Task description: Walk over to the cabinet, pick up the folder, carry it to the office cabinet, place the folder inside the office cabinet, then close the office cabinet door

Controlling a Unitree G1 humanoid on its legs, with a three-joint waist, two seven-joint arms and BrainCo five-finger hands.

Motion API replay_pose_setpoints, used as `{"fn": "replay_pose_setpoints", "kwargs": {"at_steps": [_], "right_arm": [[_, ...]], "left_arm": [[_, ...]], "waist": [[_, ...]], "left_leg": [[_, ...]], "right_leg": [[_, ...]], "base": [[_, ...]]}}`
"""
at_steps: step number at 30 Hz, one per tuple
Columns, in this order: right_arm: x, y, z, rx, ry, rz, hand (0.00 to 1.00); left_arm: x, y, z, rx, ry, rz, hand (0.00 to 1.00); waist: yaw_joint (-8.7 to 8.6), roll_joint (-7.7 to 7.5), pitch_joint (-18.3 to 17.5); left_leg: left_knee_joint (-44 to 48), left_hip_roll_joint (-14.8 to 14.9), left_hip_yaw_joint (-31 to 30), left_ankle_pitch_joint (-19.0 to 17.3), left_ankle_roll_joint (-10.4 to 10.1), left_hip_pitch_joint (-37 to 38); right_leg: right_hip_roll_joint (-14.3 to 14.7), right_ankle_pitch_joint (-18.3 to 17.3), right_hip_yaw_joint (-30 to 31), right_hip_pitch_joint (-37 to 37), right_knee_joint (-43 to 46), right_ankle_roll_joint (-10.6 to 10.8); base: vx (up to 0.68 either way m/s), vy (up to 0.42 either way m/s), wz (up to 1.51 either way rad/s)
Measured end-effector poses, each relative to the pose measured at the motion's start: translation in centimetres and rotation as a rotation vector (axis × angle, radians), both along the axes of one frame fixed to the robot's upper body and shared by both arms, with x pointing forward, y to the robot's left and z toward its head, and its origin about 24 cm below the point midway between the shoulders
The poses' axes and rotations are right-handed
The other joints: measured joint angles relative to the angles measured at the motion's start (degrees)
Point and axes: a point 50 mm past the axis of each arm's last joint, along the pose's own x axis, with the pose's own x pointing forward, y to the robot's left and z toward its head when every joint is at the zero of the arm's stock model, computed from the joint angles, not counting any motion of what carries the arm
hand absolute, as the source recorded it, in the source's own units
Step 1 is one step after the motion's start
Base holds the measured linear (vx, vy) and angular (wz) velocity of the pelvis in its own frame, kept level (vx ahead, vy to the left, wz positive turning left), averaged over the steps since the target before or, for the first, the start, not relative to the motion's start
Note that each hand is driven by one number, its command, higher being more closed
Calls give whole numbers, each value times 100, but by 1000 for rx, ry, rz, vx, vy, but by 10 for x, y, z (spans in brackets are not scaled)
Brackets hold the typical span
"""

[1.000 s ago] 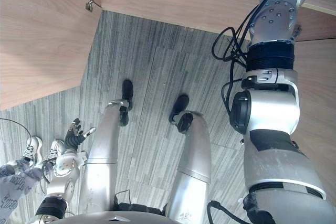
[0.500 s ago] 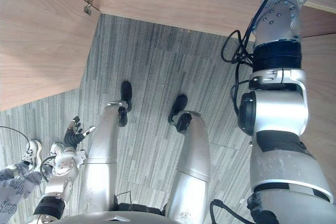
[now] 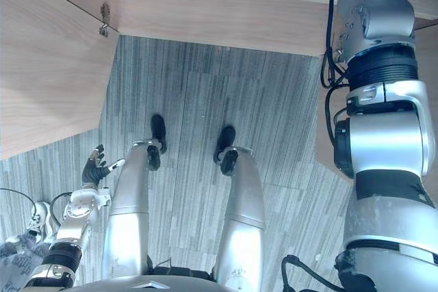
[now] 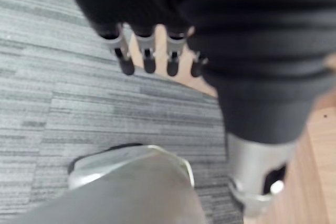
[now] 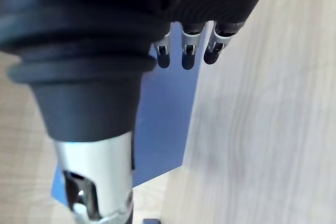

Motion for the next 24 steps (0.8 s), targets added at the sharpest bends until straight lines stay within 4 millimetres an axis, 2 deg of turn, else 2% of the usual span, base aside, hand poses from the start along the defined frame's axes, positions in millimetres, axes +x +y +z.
{"fn": "replay_pose_setpoints", "kwargs": {"at_steps": [3,9,12,19,24], "right_arm": [[-2,8,9,-90,-3,-42,0],[5,18,2,-265,65,-104,0],[7,24,0,-353,88,-119,0],[11,43,-9,-503,139,-58,0],[11,50,-13,-564,154,-21,0]], "left_arm": [[1,1,0,1,4,-6,0],[16,-4,12,-3,-38,-30,0],[27,-17,18,-10,-52,-76,0],[49,-28,36,-8,-96,-141,0],[51,-29,39,-9,-99,-149,0]], "waist": [[-25,0,0],[-32,0,0],[-98,0,0],[-171,-1,1],[-192,-2,1]], "left_leg": [[-31,89,156,26,32,5],[-31,117,255,7,89,7],[-31,137,277,-8,119,-23],[-15,179,340,-33,157,-27],[-6,192,351,-51,173,-36]], "right_leg": [[-2,59,14,12,-87,33],[7,135,53,43,-210,88],[37,190,65,42,-293,111],[64,203,100,28,-325,129],[74,203,102,27,-338,130]], "base": [[-3,8,-1],[-10,12,-3],[-26,22,-8],[-11,3,-3],[0,0,0]]}}
